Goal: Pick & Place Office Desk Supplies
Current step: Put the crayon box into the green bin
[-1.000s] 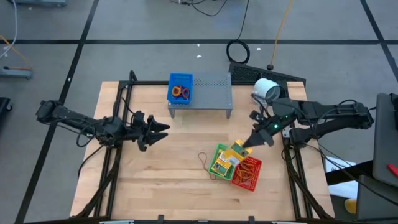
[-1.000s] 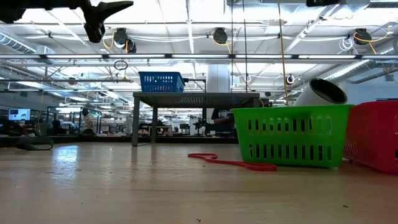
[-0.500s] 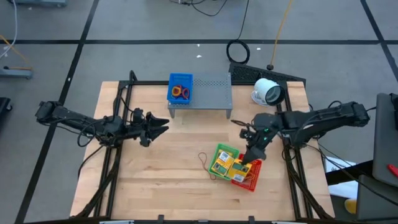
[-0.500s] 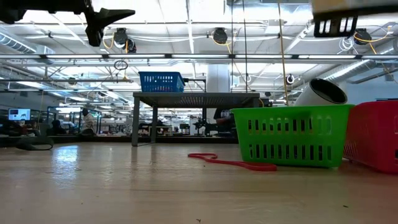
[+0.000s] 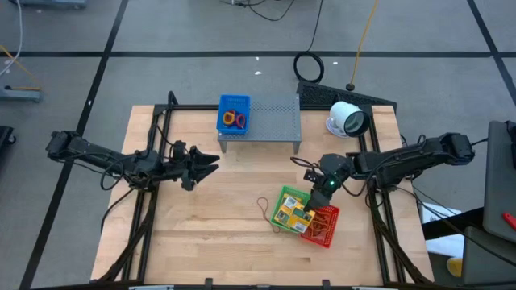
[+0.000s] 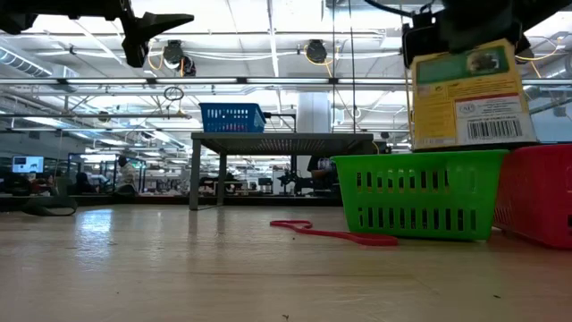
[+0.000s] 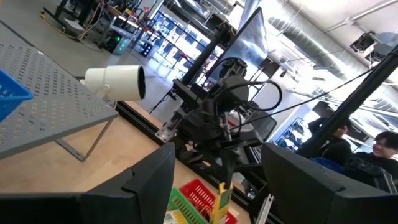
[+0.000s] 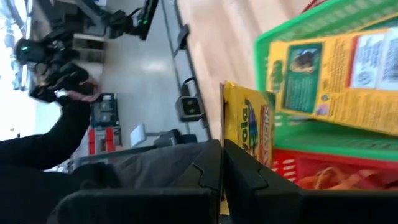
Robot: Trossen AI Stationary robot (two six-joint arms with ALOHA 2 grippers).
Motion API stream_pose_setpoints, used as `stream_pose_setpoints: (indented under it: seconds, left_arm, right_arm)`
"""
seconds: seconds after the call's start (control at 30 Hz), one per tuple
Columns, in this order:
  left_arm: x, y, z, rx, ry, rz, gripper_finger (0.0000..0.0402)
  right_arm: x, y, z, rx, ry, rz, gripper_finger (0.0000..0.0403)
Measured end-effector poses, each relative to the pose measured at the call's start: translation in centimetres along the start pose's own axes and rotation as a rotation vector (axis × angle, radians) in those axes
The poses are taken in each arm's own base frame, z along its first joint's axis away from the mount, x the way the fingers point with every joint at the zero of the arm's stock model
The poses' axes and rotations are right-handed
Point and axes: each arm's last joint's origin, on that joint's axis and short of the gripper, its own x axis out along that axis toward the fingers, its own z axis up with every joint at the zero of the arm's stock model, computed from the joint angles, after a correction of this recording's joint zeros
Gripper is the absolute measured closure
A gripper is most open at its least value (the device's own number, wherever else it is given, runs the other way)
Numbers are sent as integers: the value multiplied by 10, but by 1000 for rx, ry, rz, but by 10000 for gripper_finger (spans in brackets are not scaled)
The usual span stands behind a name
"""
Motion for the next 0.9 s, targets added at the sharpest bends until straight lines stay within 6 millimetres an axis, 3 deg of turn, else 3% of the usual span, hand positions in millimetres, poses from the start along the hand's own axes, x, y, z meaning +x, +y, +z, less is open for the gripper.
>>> stream_pose_setpoints:
  seconds: [0.37, 0.9]
  left_arm:
    - [0, 0, 0, -12, 2, -2, 151]
    - [0, -1, -1, -30, 19, -26, 151]
  right_arm:
    - [9, -13, 17, -3, -86, -33, 403]
    - [21, -21, 18, -10, -61, -60, 394]
